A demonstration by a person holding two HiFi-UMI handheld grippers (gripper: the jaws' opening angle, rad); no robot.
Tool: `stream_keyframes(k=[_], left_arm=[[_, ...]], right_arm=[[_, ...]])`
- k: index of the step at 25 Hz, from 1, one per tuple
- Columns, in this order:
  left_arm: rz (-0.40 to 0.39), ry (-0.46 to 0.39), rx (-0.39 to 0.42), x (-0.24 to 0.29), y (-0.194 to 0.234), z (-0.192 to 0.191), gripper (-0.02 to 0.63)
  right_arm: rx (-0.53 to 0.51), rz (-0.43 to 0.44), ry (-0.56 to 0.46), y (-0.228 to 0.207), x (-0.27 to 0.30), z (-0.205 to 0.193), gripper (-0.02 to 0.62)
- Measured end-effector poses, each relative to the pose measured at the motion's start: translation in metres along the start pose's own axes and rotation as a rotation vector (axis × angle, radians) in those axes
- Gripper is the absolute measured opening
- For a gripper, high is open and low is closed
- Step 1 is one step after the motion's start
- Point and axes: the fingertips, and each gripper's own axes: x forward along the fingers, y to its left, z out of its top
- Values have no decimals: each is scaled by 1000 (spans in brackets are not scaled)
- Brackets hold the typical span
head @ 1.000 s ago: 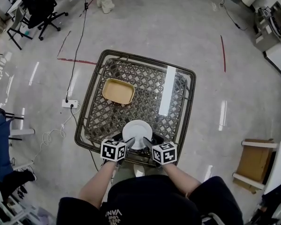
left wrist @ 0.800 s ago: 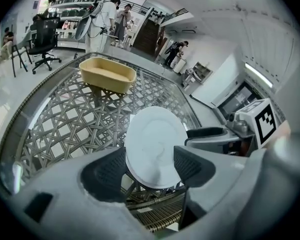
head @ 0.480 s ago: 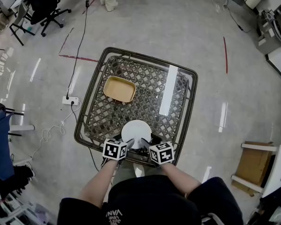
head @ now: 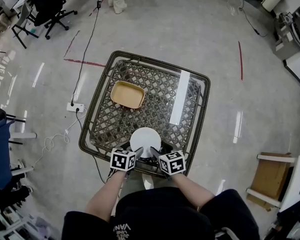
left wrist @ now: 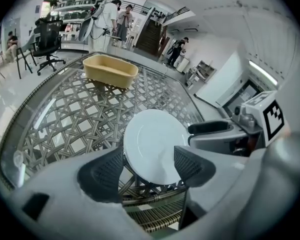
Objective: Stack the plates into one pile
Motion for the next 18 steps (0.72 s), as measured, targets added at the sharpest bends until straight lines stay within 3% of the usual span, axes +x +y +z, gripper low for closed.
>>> stream_keyframes(k=[6,14,18], left_arm=[[26,-62,0,-13,-4,6,313],[87,-266,-43,-55,-14,16,310],[114,-357,-36,-80,-23,14,231]], right_arm=[[-39,14,-34,1,-15,8,238],[-164,84,-110,22,-43,20,144],[-213,99,-158,30,-63,30,92]])
